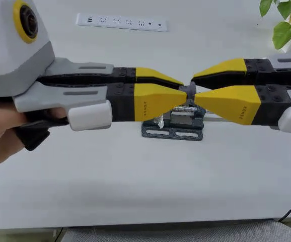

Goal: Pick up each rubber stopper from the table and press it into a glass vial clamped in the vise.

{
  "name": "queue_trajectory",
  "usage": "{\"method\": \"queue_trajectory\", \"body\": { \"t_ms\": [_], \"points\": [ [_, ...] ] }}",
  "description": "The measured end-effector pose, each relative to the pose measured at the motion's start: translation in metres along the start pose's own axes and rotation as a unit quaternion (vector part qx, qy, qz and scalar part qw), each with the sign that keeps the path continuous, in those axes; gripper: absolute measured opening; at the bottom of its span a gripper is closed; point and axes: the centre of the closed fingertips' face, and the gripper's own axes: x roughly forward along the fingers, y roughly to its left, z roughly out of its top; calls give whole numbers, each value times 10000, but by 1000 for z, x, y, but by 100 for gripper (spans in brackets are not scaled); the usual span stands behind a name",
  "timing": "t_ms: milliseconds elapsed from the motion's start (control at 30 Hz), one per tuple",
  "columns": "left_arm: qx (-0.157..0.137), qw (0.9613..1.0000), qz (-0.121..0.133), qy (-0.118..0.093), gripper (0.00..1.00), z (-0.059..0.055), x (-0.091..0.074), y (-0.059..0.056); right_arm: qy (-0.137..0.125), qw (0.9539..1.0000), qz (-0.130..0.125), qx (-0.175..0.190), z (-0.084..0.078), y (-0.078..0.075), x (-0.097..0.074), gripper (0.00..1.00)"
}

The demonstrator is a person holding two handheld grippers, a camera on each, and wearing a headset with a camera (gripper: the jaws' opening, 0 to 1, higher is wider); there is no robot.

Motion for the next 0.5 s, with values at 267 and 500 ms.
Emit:
{"method": "queue_trajectory", "body": {
  "t_ms": [267,500],
  "points": [
    [-22,10000,-48,-3,3,0,-1,0,51,10000,71,-26,-2,3,1,8],
    [-57,10000,-65,-15,3,-1,-3,0,67,9999,87,-31,-3,4,2,8]
  ]
}}
